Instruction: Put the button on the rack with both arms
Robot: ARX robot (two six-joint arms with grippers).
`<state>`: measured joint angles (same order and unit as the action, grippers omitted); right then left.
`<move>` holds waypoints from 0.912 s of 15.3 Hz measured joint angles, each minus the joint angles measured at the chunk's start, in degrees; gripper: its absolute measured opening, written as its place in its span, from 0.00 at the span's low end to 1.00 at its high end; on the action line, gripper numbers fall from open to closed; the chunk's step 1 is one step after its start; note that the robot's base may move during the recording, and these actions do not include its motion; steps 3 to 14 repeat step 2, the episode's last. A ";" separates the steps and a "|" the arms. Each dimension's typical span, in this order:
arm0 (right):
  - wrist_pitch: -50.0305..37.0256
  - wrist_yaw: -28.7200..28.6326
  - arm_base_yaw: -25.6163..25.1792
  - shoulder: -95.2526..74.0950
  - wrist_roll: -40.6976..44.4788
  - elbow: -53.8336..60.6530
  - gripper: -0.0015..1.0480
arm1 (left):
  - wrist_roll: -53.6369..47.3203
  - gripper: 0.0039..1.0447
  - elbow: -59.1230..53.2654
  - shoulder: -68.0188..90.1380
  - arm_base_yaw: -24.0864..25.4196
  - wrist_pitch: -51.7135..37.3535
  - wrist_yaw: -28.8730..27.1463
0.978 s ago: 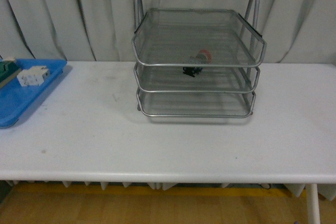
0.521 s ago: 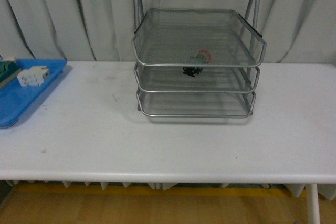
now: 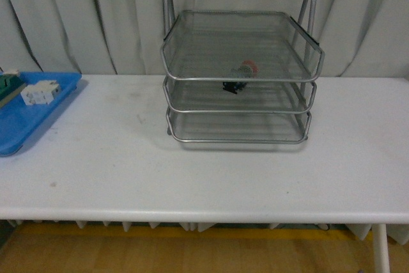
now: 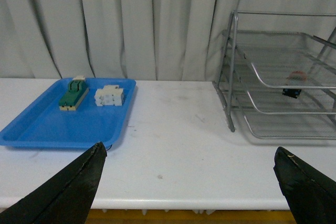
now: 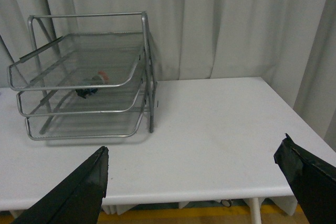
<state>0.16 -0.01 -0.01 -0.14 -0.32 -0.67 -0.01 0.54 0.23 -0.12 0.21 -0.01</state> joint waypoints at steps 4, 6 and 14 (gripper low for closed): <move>0.00 0.00 0.00 0.00 0.00 0.00 0.94 | 0.00 0.94 0.00 0.00 0.00 0.00 0.00; 0.00 0.00 0.00 0.00 0.00 0.00 0.94 | 0.00 0.94 0.00 0.00 0.00 0.00 0.00; 0.00 0.00 0.00 0.00 0.00 0.00 0.94 | 0.00 0.94 0.00 0.00 0.00 0.00 0.00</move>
